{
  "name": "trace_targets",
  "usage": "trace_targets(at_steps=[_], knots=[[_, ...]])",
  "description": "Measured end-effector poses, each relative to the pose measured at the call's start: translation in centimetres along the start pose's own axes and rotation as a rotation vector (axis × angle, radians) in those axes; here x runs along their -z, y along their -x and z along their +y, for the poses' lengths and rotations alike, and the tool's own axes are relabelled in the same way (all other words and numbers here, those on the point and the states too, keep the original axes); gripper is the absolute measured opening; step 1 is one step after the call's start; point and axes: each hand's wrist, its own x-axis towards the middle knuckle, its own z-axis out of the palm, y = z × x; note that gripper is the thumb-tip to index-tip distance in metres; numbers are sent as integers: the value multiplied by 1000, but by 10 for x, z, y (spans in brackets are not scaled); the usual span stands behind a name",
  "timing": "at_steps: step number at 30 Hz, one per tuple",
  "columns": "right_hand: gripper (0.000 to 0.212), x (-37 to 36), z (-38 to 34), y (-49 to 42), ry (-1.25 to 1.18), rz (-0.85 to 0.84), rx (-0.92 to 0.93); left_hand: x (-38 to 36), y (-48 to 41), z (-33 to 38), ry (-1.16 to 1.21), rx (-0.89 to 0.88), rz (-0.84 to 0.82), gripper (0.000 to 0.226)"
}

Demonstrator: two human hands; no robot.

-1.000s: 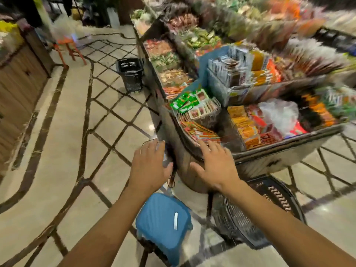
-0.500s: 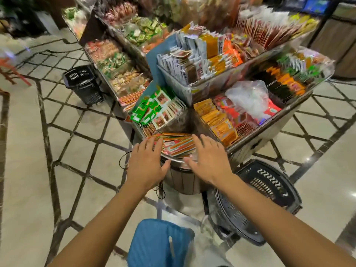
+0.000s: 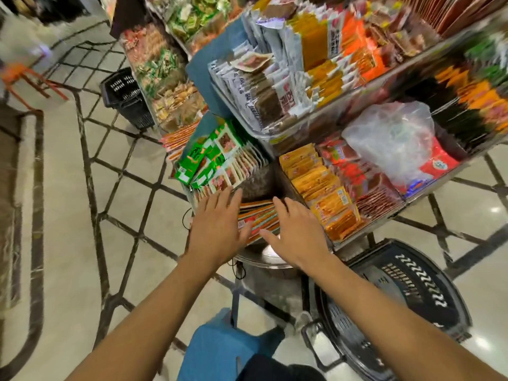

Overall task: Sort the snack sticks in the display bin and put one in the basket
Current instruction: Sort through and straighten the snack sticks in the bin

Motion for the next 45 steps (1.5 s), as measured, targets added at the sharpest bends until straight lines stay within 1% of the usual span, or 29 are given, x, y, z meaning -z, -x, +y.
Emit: trace_targets(at_steps=[5,9,14,19,22,26,32,35,38,41,45], knots=[[85,-2,-1,-17,5,-6,-33,-11,-27,-10,15,-34,-25,76],[86,-1,-10,-27,40,38,-85,-20,-51,-23,10,-112,-29,81],[86,-9,-22,-38,176,79,-213,-39,-81,-41,46,-267,46,81],[86,-29,-35,-53,225,137,-322,-69,-94,-69,100,-401,161,78],[85,-48,-40,-61,268,196,-335,-95,-101,-88,130,-437,210,78],[87,-82,-40,-60,268,253,-348,-131,-114,-109,132,-435,275,79],[88,-145,-32,-55,251,314,-280,-170,-147,-123,137,-426,403,81],[89,-174,-26,-54,250,341,-247,-184,-157,-124,145,-411,440,82],[90,-191,-21,-52,199,392,-227,-195,-161,-121,163,-403,410,78],[89,-196,-19,-50,185,450,-180,-201,-164,-120,200,-421,344,70],[85,-196,-21,-48,157,430,-125,-206,-162,-121,188,-443,325,65]])
